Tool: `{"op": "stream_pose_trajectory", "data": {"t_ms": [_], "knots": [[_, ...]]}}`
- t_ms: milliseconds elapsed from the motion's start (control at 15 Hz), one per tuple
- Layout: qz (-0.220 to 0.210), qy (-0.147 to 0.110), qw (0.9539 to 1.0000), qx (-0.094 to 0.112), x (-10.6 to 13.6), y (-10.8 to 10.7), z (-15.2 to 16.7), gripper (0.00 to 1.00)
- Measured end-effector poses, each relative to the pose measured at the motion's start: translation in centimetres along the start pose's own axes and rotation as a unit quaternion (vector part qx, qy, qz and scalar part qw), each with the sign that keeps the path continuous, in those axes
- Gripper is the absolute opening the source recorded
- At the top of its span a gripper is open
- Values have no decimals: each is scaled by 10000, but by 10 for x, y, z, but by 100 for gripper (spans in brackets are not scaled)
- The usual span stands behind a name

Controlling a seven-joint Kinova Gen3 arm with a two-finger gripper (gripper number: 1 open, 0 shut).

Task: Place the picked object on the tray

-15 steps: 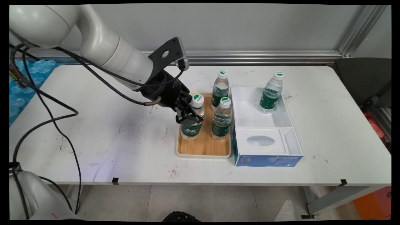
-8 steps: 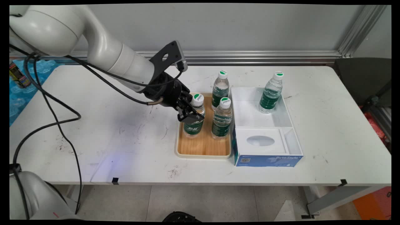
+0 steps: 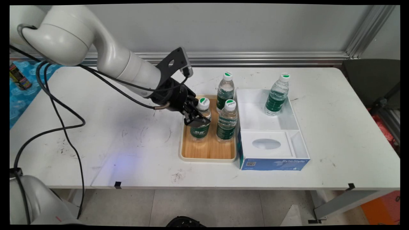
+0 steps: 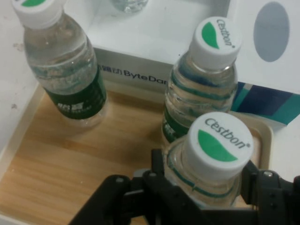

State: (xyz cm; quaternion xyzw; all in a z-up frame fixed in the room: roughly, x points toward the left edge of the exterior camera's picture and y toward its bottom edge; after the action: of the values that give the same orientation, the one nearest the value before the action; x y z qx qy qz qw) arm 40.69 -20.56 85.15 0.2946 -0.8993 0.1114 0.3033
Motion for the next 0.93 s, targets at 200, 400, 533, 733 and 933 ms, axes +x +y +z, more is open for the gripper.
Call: {"op": "stream_pose_trajectory", "data": {"t_ms": [200, 400, 533, 733, 933], "knots": [[-7, -1, 10000, -13, -3, -1, 4, 0], [-12, 1, 10000, -16, -5, -2, 7, 0], [-19, 5, 10000, -14, -7, -4, 10, 0], [-31, 7, 10000, -22, -8, -5, 13, 0], [-47, 6, 10000, -28, -10, -6, 15, 100]]}}
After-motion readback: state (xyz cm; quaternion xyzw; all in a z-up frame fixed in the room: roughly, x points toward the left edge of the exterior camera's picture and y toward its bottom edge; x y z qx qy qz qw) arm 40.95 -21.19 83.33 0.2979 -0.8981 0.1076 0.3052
